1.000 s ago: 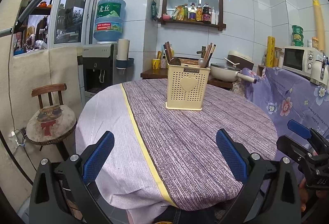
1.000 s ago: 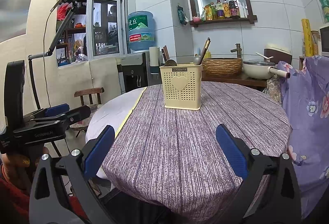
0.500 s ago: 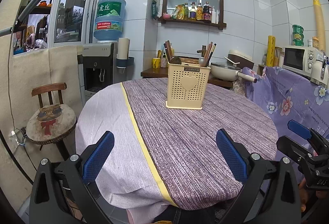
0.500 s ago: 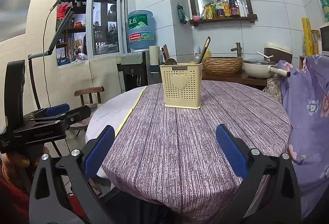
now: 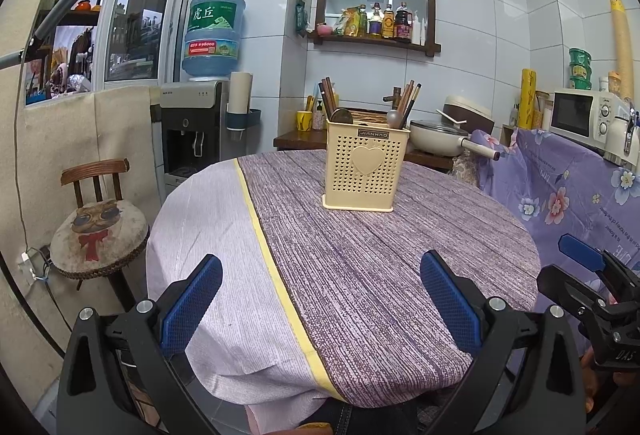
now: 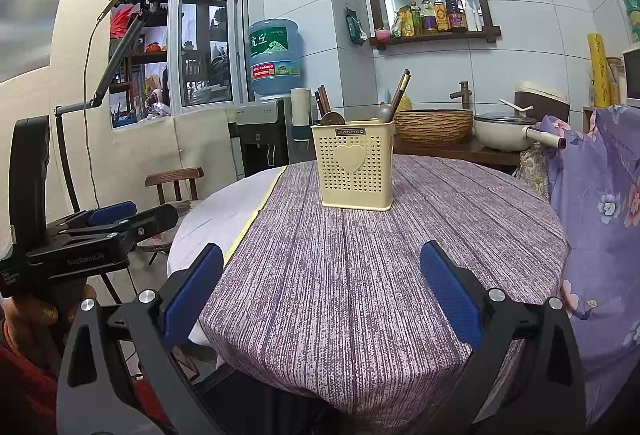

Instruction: Organize utensils

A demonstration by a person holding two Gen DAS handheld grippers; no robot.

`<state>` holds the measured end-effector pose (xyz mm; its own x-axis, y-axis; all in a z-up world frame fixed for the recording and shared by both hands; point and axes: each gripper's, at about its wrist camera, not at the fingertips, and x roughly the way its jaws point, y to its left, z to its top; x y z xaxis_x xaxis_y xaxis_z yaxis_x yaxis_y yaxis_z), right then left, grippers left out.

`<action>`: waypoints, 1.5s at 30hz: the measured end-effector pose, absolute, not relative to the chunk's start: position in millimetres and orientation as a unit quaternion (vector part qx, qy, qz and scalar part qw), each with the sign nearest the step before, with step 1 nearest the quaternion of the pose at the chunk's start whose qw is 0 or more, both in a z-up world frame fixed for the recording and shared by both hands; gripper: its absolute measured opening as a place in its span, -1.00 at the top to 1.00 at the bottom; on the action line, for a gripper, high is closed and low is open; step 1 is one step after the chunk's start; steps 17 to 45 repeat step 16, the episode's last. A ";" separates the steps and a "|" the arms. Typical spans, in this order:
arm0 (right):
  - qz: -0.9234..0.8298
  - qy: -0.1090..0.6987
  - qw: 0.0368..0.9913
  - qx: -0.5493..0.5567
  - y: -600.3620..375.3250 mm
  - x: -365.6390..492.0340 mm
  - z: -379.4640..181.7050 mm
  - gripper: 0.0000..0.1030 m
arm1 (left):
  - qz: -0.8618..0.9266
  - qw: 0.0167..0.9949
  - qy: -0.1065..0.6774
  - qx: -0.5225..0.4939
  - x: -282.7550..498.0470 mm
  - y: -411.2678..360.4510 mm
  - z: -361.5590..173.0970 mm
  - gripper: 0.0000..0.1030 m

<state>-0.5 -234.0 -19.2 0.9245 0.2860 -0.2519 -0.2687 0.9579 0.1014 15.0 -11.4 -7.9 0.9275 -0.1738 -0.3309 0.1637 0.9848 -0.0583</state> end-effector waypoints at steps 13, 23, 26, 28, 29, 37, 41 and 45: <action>0.142 0.136 0.980 0.033 -233.6 -0.2 -21.9 -0.89 | -0.086 0.982 0.168 -0.015 14.9 -12.6 -6.9 -0.90; 0.141 0.136 0.980 0.034 -233.8 0.1 -22.2 -0.89 | -0.092 0.981 0.168 -0.022 13.9 -11.3 -7.3 -0.90; 0.141 0.136 0.980 0.034 -233.8 0.1 -22.2 -0.89 | -0.092 0.981 0.168 -0.022 13.9 -11.3 -7.3 -0.90; 0.141 0.136 0.980 0.034 -233.8 0.1 -22.2 -0.89 | -0.092 0.981 0.168 -0.022 13.9 -11.3 -7.3 -0.90; 0.141 0.136 0.980 0.034 -233.8 0.1 -22.2 -0.89 | -0.092 0.981 0.168 -0.022 13.9 -11.3 -7.3 -0.90; 0.141 0.136 0.980 0.034 -233.8 0.1 -22.2 -0.89 | -0.092 0.981 0.168 -0.022 13.9 -11.3 -7.3 -0.90; 0.141 0.136 0.980 0.034 -233.8 0.1 -22.2 -0.89 | -0.092 0.981 0.168 -0.022 13.9 -11.3 -7.3 -0.90; 0.141 0.136 0.980 0.034 -233.8 0.1 -22.2 -0.89 | -0.092 0.981 0.168 -0.022 13.9 -11.3 -7.3 -0.90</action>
